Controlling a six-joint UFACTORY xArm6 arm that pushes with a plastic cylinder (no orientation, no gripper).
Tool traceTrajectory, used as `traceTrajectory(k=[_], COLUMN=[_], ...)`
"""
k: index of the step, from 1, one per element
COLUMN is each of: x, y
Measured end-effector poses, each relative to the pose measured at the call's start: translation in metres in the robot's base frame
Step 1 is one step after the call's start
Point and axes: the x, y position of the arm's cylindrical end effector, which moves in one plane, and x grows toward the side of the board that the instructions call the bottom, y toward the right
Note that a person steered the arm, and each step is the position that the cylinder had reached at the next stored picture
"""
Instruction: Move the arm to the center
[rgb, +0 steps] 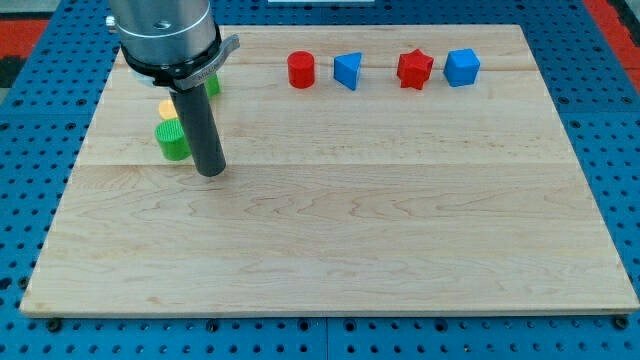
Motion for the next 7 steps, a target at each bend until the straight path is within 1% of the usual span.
traceTrajectory(k=[5, 7], x=[0.0, 0.03], y=[-0.003, 0.001])
